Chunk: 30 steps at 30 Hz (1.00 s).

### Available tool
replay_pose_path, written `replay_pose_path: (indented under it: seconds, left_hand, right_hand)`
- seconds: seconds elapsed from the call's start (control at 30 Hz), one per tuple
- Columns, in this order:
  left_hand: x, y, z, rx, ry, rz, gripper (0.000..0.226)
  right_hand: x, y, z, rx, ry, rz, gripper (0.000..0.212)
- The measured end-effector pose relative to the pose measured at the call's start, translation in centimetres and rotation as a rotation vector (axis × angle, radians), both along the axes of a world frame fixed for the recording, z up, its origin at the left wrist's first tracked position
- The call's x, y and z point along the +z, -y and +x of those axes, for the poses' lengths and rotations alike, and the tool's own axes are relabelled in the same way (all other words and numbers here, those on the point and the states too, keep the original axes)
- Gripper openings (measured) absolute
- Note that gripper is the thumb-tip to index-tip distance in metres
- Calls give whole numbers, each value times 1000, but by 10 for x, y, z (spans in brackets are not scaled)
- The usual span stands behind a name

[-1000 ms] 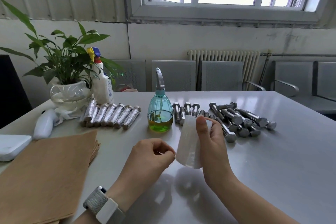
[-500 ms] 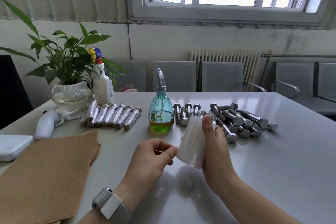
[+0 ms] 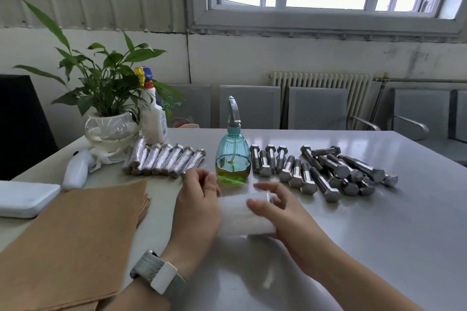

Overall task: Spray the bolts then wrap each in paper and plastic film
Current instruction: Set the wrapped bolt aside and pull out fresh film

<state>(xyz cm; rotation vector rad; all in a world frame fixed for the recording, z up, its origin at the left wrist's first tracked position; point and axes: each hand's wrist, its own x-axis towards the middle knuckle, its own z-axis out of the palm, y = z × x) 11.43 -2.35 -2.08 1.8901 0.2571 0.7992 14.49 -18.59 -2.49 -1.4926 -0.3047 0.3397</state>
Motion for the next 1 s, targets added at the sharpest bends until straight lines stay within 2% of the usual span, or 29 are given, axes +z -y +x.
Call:
replay_pose_path:
  seconds: [0.07, 0.17, 0.23, 0.33, 0.4, 0.57, 0.73, 0.9, 1.0]
  left_hand:
    - [-2, -3, 0, -13, 24, 116, 15]
    - [-4, -5, 1, -56, 72, 252, 13]
    - [-3, -7, 1, -87, 106, 286, 14]
    - [-3, -9, 0, -113, 128, 305, 12]
    - [-4, -10, 0, -118, 140, 296, 12]
    - [-5, -12, 0, -154, 139, 236, 11]
    - [2, -18, -3, -245, 124, 260, 21]
    - [26, -25, -2, -406, 46, 585, 61]
    - [39, -24, 2, -519, -21, 812, 65]
  right_hand:
    - [4, 2, -2, 105, 99, -202, 49]
    - [14, 6, -2, 224, 133, -324, 41]
    - [20, 11, 1, 233, 137, -333, 38]
    - [26, 21, 6, 223, 177, -327, 18]
    - [28, 24, 8, 233, 185, -316, 13]
    - [29, 25, 10, 174, 281, -267, 12]
    - [30, 25, 11, 144, 384, -310, 19]
    - [29, 24, 9, 137, 504, -347, 18]
    - [30, 25, 8, 147, 563, -375, 17]
